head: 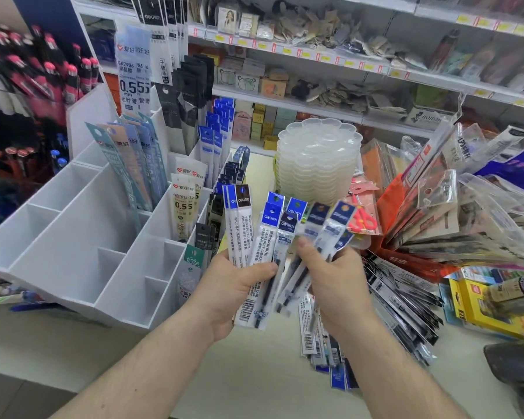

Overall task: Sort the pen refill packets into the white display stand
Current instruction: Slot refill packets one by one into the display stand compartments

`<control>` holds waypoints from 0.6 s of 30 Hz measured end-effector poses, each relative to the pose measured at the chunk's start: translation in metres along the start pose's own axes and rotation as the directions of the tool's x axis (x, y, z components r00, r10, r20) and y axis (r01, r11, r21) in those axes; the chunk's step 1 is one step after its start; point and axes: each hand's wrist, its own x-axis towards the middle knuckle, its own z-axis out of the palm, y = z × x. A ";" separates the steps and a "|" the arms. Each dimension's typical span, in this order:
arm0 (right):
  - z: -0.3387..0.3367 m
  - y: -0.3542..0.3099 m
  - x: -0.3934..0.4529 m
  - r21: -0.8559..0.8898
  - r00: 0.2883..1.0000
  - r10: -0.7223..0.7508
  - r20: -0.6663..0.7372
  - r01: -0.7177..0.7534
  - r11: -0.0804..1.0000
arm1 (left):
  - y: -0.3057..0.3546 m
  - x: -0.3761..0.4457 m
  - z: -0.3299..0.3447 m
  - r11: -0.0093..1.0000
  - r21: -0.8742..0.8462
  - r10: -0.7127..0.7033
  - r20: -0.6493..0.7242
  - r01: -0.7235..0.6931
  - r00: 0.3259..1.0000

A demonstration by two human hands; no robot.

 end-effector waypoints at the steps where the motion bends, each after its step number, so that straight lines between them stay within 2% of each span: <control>1: -0.004 -0.002 0.002 -0.016 1.000 -0.023 -0.011 0.022 1.000 | -0.001 0.000 -0.001 1.000 0.011 0.000 -0.010 0.000 1.000; 5: -0.014 -0.016 0.008 -0.020 0.989 -0.128 0.079 0.130 0.991 | -0.001 0.000 -0.001 0.995 0.086 0.052 -0.027 -0.050 0.998; 8: -0.011 -0.017 0.013 -0.068 0.985 -0.115 0.132 0.125 0.990 | 0.000 -0.002 0.003 0.982 0.157 0.105 0.000 -0.104 0.994; 12: -0.007 -0.014 0.019 -0.079 0.992 -0.100 0.075 0.105 0.991 | 0.003 -0.002 0.006 0.976 0.180 0.123 0.018 -0.124 0.992; 18: -0.012 -0.012 0.020 -0.040 0.991 -0.124 0.045 0.126 0.991 | 0.004 0.003 0.002 0.994 0.072 0.082 -0.019 -0.081 0.996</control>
